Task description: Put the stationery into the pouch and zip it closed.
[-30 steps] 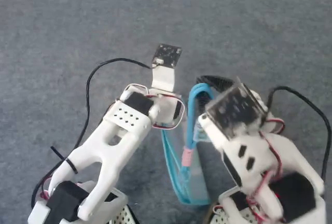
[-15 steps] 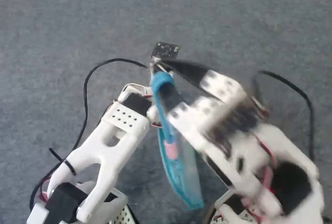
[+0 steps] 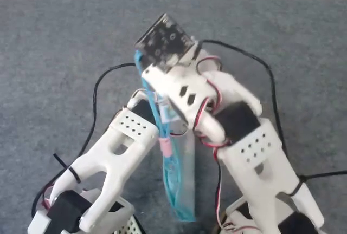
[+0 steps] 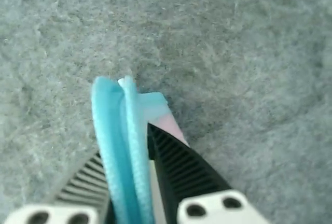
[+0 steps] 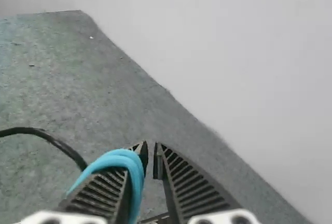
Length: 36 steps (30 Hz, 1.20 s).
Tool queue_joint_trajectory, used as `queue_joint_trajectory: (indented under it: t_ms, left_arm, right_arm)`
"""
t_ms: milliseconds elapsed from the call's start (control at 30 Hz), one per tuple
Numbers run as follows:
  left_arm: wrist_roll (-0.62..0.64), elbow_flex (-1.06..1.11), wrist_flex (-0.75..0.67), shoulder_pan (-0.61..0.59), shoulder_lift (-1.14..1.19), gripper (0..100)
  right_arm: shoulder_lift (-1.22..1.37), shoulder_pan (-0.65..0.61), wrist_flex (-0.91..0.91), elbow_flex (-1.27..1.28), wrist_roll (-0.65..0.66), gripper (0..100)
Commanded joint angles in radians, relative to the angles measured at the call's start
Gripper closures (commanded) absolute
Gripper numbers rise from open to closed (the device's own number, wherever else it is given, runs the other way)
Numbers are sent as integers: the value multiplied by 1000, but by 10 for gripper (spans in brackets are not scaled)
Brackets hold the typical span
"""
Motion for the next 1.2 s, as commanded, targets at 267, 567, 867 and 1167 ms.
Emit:
queue_joint_trajectory:
  t_ms: [267, 567, 867, 1167]
  left_arm:
    - [-15, 93, 8, 26, 3, 991]
    - [-25, 96, 8, 35, 3, 991]
    - [-34, 105, 8, 35, 3, 991]
    - [-31, 99, 8, 28, 3, 991]
  right_arm:
    - [73, 197, -54, -101, -14, 991]
    - [285, 229, -125, -221, -14, 991]
    - [559, 252, -125, -451, -18, 991]
    - [544, 222, 47, -566, -20, 963]
